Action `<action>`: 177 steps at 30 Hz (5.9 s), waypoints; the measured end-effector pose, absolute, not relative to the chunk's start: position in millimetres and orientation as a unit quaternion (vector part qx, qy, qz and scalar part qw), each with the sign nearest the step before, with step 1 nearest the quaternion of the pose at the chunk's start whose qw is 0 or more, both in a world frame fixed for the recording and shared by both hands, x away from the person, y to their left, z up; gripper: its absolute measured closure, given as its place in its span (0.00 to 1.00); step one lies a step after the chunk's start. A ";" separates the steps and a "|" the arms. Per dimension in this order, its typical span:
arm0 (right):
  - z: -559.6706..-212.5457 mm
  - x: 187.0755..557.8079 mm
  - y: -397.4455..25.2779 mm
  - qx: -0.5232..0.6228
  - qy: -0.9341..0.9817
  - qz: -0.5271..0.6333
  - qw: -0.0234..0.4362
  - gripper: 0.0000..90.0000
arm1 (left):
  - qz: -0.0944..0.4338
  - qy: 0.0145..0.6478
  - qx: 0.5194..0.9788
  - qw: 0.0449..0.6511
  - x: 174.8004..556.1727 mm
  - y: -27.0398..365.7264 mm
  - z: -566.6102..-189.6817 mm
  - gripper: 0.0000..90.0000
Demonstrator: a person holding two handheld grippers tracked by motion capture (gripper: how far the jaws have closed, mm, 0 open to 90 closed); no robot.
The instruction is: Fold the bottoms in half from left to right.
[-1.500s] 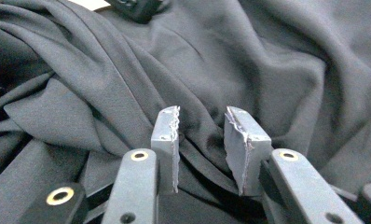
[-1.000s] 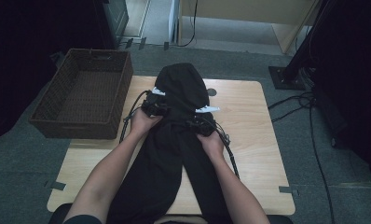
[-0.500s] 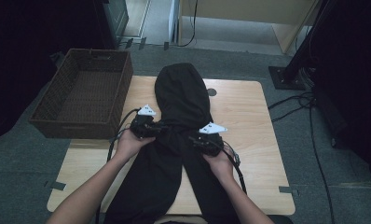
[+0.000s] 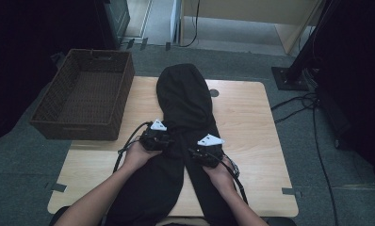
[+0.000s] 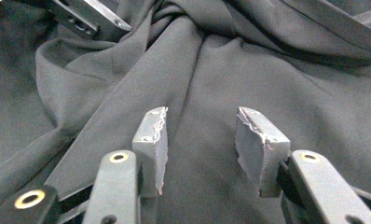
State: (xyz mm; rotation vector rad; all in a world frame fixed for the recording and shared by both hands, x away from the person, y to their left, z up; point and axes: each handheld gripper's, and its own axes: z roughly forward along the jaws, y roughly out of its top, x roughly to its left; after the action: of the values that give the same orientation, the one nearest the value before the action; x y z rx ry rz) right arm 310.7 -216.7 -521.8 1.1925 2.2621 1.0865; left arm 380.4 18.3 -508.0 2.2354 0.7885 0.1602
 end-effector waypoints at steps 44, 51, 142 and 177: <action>-522.0 273.1 -220.8 0.430 0.796 0.386 0.179 0.61 | 0.072 0.374 0.842 0.383 367.8 102.1 -510.3 0.59; -522.0 271.7 -220.7 0.432 0.795 0.388 0.177 0.61 | 0.107 0.367 0.847 0.369 363.1 95.3 -510.7 0.60; -521.8 315.6 -192.1 0.436 0.793 0.386 0.181 0.60 | 0.052 0.327 0.839 0.432 373.3 63.9 -463.7 0.62; -521.8 275.4 -182.4 0.404 0.808 0.391 0.175 0.73 | 0.006 0.297 0.860 0.416 365.1 34.5 -506.5 1.00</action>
State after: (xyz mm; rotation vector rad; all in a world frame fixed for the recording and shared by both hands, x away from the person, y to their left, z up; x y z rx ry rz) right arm 275.4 -182.4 -521.8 1.1462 2.2907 1.1068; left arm 365.1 34.5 -506.5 2.1584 0.7452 0.0144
